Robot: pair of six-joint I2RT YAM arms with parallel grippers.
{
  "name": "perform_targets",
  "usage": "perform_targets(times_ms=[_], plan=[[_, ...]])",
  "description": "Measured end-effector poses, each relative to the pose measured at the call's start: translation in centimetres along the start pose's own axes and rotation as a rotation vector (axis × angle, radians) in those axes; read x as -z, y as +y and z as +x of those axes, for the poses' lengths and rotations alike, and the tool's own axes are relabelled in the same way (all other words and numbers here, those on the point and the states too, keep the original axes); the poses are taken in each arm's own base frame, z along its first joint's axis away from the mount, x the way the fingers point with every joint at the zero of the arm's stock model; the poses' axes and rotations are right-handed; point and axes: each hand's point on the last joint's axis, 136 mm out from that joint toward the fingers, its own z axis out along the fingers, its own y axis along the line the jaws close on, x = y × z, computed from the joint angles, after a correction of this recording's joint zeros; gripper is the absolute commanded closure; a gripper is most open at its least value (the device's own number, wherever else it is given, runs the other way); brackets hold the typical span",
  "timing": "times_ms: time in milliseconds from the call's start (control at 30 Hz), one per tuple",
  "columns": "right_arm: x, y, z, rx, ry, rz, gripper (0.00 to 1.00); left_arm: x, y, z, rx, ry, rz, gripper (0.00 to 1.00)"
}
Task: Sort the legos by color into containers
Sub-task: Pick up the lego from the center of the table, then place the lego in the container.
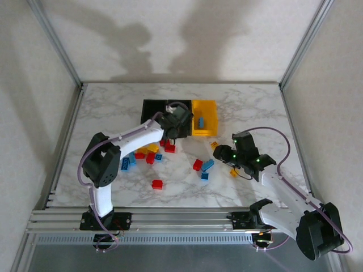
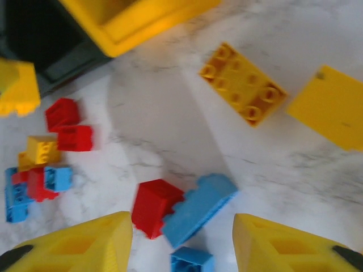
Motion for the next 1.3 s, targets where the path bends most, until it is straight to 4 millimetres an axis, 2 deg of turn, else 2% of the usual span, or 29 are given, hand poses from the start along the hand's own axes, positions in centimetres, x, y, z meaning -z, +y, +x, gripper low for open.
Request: perform_targets(times_ms=[133, 200, 300, 367, 467, 567, 667, 767, 933, 1300], plan=[[0.3, 3.9, -0.3, 0.082, -0.004, -0.095, 0.47, 0.3, 0.2, -4.4, 0.033, -0.061, -0.004, 0.86], [0.2, 5.0, -0.4, 0.099, -0.005, -0.117, 0.47, -0.2, -0.1, -6.2, 0.04, -0.081, -0.002, 0.85], [0.0, 5.5, -0.6, 0.105, -0.007, -0.126, 0.47, -2.0, -0.6, -8.0, 0.04, -0.088, -0.012, 0.85], [-0.1, 5.4, -0.6, 0.104, -0.005, -0.119, 0.48, -3.5, -0.6, -8.4, 0.037, -0.076, -0.029, 0.85], [-0.1, 5.3, -0.7, 0.101, -0.01, -0.112, 0.48, -5.9, -0.7, -8.3, 0.023, -0.048, -0.054, 0.84], [-0.1, 4.9, -0.8, 0.098, -0.019, -0.094, 0.48, -7.8, -0.3, -7.3, 0.011, -0.011, -0.081, 0.82], [0.1, 4.6, -1.0, 0.096, -0.032, -0.077, 0.48, -8.7, 0.1, -6.2, -0.002, 0.022, -0.103, 0.81], [0.3, 4.3, -1.0, 0.096, -0.038, -0.064, 0.48, -8.9, 0.3, -5.8, -0.005, 0.033, -0.11, 0.77], [0.4, 3.9, -1.0, 0.093, -0.041, -0.043, 0.48, -9.4, 0.5, -5.1, -0.01, 0.045, -0.113, 0.64], [0.8, 3.5, -1.3, 0.092, -0.068, -0.022, 0.45, -9.1, 0.0, -4.6, -0.019, 0.055, -0.101, 0.55]])
